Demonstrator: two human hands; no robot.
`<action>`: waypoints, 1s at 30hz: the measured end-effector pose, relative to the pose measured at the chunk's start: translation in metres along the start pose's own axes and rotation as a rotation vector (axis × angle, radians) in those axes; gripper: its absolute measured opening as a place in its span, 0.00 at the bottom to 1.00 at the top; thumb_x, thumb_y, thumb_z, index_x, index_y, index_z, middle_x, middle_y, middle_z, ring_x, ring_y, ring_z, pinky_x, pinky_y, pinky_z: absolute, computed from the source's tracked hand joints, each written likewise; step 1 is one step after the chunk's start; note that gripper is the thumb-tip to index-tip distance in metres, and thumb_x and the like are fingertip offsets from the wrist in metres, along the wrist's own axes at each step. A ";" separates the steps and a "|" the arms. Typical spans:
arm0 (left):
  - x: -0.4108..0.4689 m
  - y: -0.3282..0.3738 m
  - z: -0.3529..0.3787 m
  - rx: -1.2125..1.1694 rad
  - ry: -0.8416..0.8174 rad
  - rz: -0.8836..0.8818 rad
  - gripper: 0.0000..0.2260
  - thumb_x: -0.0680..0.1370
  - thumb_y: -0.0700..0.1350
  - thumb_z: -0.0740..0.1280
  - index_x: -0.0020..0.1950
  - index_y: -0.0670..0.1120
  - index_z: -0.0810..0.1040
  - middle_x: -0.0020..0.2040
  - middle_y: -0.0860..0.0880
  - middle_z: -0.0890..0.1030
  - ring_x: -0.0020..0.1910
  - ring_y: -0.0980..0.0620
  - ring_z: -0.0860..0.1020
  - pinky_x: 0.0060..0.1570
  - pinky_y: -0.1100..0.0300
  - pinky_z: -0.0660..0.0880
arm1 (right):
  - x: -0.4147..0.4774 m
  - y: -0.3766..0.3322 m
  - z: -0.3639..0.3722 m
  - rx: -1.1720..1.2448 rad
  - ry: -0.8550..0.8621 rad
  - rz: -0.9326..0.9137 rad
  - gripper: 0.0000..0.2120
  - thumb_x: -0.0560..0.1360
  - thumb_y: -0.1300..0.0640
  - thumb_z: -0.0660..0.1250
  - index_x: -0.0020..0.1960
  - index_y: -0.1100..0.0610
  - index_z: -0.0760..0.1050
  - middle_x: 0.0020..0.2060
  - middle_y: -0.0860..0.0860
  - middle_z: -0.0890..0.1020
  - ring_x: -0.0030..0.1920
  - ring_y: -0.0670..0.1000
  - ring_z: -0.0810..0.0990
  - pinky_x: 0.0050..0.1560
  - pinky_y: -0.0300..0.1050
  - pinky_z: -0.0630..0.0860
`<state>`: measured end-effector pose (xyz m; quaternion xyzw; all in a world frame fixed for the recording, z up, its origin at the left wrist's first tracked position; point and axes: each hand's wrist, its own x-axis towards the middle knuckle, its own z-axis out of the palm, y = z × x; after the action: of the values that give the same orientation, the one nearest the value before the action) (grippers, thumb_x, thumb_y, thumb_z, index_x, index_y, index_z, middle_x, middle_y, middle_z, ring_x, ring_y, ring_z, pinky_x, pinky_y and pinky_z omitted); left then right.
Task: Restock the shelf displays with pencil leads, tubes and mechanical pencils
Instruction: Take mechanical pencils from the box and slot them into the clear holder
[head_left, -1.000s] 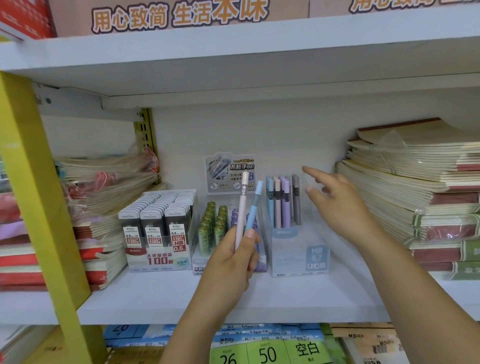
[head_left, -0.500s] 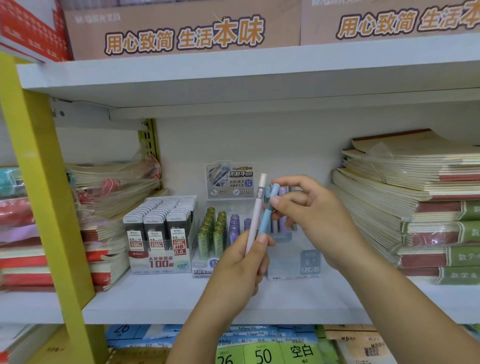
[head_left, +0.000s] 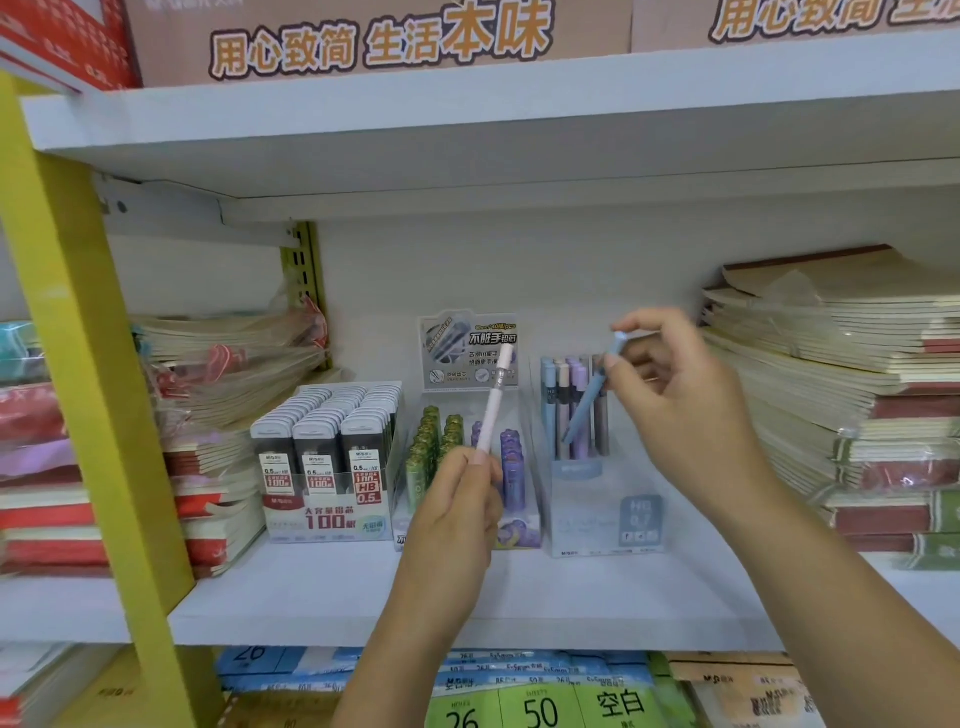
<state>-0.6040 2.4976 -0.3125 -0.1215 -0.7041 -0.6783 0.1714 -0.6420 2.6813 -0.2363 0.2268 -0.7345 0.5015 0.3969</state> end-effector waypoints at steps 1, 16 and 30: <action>0.000 0.000 0.000 0.003 -0.002 0.003 0.15 0.84 0.53 0.54 0.40 0.53 0.73 0.30 0.54 0.64 0.26 0.56 0.60 0.29 0.60 0.59 | -0.001 0.002 0.003 -0.056 -0.043 0.002 0.14 0.76 0.60 0.68 0.47 0.40 0.71 0.37 0.44 0.81 0.39 0.42 0.78 0.41 0.33 0.72; 0.000 -0.005 -0.002 0.025 0.001 0.037 0.13 0.84 0.54 0.57 0.43 0.56 0.77 0.31 0.53 0.67 0.25 0.57 0.62 0.27 0.64 0.60 | -0.005 0.001 0.012 -0.179 -0.184 0.016 0.12 0.76 0.56 0.68 0.51 0.40 0.71 0.38 0.43 0.82 0.40 0.41 0.80 0.45 0.43 0.77; -0.001 -0.002 -0.002 -0.003 -0.013 0.027 0.13 0.84 0.53 0.57 0.45 0.54 0.77 0.30 0.53 0.66 0.24 0.57 0.61 0.25 0.66 0.60 | 0.007 0.008 0.023 -0.369 -0.243 0.039 0.11 0.77 0.58 0.67 0.58 0.49 0.77 0.41 0.46 0.83 0.43 0.47 0.81 0.45 0.40 0.74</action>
<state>-0.6040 2.4956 -0.3147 -0.1358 -0.7024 -0.6762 0.1759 -0.6601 2.6638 -0.2397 0.1949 -0.8604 0.3354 0.3306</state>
